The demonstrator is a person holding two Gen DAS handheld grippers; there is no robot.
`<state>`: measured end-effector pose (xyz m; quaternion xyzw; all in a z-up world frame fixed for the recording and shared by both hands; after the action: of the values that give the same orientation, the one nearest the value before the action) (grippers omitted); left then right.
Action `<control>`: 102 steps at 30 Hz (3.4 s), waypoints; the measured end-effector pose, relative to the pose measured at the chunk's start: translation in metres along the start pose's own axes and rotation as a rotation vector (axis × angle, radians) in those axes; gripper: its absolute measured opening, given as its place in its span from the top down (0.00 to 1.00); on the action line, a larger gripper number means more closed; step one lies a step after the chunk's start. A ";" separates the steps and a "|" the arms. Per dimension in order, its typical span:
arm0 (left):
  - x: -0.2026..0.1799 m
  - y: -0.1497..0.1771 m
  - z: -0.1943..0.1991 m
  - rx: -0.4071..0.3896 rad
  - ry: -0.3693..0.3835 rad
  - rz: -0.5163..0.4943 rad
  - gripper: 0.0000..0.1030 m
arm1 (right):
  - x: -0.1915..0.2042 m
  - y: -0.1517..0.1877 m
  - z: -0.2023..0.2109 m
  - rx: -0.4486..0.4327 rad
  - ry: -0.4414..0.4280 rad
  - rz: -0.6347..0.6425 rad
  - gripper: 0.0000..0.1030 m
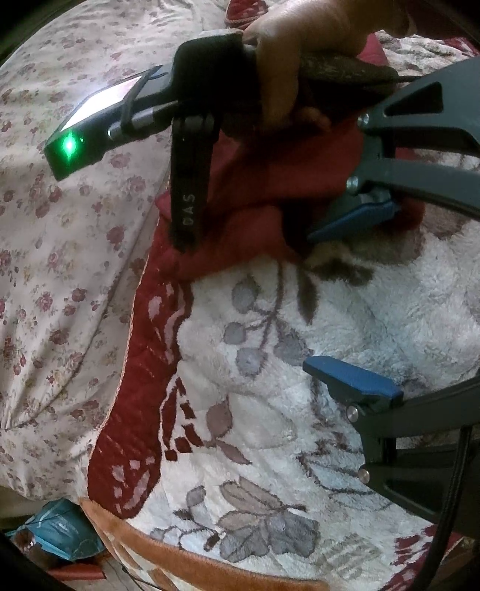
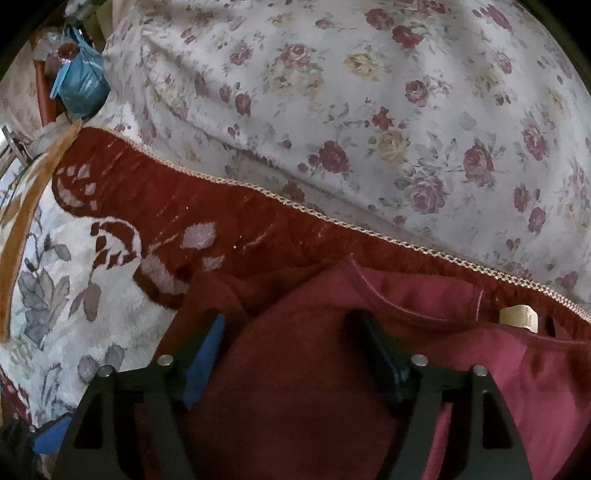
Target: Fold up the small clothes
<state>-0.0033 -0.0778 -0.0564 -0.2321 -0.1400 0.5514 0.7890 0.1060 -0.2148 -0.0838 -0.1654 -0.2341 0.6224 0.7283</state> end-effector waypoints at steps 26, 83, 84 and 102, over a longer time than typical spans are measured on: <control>-0.003 -0.001 0.005 0.004 0.040 0.025 0.36 | 0.026 0.005 0.029 0.099 -0.078 0.022 0.06; -0.099 0.007 0.013 0.042 0.382 -0.055 0.16 | -0.005 0.008 0.051 0.087 -0.239 -0.039 0.70; -0.096 0.007 0.011 0.055 0.373 -0.042 0.31 | -0.006 0.008 0.052 0.086 -0.237 -0.030 0.72; -0.223 -0.003 0.099 -0.122 0.401 -0.278 0.83 | -0.101 0.017 0.172 -0.116 -0.262 -0.131 0.81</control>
<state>-0.1266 -0.2667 0.0376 -0.3626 -0.0445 0.3711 0.8537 -0.0136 -0.3197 0.0369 -0.1089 -0.3729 0.5751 0.7199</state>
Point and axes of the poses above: each gripper's, at about its wrist camera, not at the fingertips, and z roughly against the way its jaws point, x to its left, y to its underside, the point moved 10 cm from there along -z, roughly the way its jaws point, and after that the axes turned 1 degree about -z, right-handed, at the moved point
